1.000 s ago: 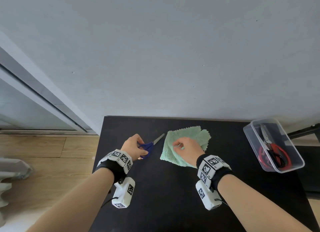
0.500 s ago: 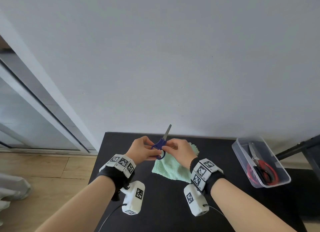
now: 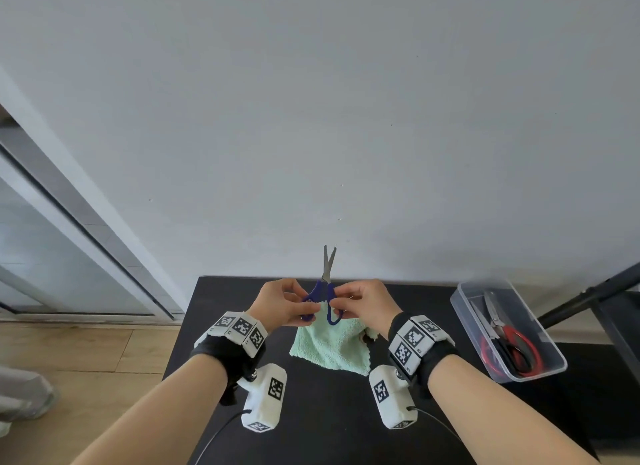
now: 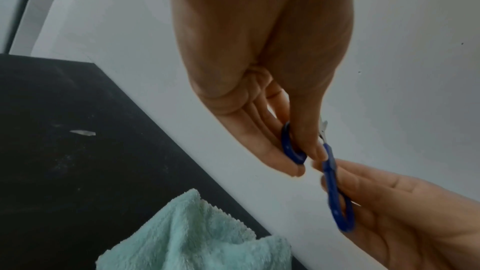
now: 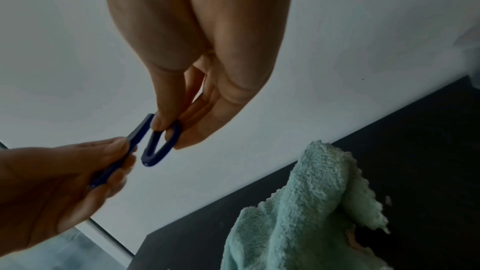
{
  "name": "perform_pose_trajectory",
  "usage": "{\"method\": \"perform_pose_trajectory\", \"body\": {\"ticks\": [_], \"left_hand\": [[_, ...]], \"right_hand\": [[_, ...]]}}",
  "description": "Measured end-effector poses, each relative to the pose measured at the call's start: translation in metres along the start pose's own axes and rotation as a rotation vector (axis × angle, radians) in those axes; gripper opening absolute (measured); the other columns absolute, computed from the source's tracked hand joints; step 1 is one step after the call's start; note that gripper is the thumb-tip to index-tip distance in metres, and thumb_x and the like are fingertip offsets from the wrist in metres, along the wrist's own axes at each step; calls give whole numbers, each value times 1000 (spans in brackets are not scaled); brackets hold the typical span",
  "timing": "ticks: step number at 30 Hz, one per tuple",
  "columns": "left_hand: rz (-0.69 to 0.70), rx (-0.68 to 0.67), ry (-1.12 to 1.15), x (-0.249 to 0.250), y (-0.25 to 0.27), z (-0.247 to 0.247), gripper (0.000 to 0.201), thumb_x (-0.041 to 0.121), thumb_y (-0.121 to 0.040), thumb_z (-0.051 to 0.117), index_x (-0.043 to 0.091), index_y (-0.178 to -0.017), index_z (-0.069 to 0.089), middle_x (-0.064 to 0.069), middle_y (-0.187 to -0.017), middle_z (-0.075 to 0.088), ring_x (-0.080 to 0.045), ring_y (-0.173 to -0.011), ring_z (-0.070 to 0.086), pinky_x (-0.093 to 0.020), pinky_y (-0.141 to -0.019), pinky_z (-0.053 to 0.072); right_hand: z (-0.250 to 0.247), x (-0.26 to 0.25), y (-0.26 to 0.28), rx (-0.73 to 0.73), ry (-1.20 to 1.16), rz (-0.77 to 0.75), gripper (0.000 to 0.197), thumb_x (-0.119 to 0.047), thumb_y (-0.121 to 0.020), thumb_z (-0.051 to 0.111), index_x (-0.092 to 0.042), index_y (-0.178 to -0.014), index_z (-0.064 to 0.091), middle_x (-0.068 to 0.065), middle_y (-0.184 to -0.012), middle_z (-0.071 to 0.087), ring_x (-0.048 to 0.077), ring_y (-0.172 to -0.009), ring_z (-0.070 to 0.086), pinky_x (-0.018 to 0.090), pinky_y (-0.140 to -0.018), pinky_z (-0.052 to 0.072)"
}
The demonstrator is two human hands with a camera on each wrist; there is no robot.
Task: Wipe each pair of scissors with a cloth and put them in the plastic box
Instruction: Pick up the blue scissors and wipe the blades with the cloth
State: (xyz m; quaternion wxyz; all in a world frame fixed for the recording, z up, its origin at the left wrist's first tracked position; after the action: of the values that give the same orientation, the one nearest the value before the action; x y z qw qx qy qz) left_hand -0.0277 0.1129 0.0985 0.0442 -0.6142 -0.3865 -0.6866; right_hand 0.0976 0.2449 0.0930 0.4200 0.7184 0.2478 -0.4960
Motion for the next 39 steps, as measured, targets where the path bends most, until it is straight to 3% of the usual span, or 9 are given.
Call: {"method": "perform_pose_trajectory", "body": {"ticks": [5,9,14,21,27,31,35,39], "left_hand": [[-19,27,21,3,-7,-10,16,-2,-74,77,2,-86,67,-14,-75,66,-16,-64,65,-22,-62,57],[-29,68,176,1,-14,-10,22,-1,-77,74,-5,-98,67,-10,-78,64,-14,-67,62,-18,-63,54],[-38,100,343,6,-21,-10,12,-2,-82,68,-4,-94,66,-7,-77,63,-12,-67,60,-15,-61,54],[0,160,429,14,-27,-15,3,-3,-83,67,-1,-85,68,-6,-74,60,-12,-66,57,-14,-60,53],[-34,177,626,14,-24,-3,6,1,-85,66,-3,-89,65,-8,-77,65,-15,-70,61,-17,-60,55],[-71,52,539,10,-19,16,16,7,-85,67,-2,-98,68,-9,-87,72,-14,-74,68,-20,-66,56],[-66,54,542,5,-17,24,8,7,-86,66,0,-90,67,-9,-84,73,-14,-71,71,-21,-67,54],[-61,61,508,-3,-17,23,10,8,-86,67,0,-92,67,-8,-84,74,-14,-72,71,-25,-74,55]], "right_hand": [[-9,2,0,0,-1,-8,23,3,-82,67,1,-105,69,3,-73,67,9,-63,62,17,-66,55],[-12,0,0,34,-14,-22,24,3,-83,66,2,-107,68,5,-77,67,11,-64,61,16,-66,54],[-18,-5,-4,33,19,-40,26,4,-84,65,3,-110,67,2,-78,67,7,-61,59,16,-67,55],[-22,-8,-5,1,89,-44,24,2,-84,66,0,-108,69,-2,-77,67,7,-61,58,15,-66,53],[-18,-10,-4,29,63,-71,25,2,-85,65,1,-109,68,-2,-78,67,5,-60,57,15,-69,54],[-9,-7,-1,3,53,-74,23,1,-85,65,0,-108,69,0,-77,67,9,-63,57,14,-67,52],[-4,-3,3,-25,46,-70,22,0,-85,65,-3,-107,70,-1,-75,67,6,-63,57,14,-68,52],[-7,6,8,-13,79,-42,27,-7,-82,71,-5,-109,69,2,-92,70,5,-78,64,13,-71,52]]}}
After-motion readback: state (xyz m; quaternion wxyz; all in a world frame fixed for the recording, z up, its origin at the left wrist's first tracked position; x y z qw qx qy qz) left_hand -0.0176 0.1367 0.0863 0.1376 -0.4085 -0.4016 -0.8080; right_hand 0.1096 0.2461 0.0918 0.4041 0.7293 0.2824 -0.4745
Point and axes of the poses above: each hand's wrist, its own y-axis away from the middle knuckle, its own z-axis out of the palm, x = y × z, the point moved 2 cm from there along -y, towards the middle knuckle
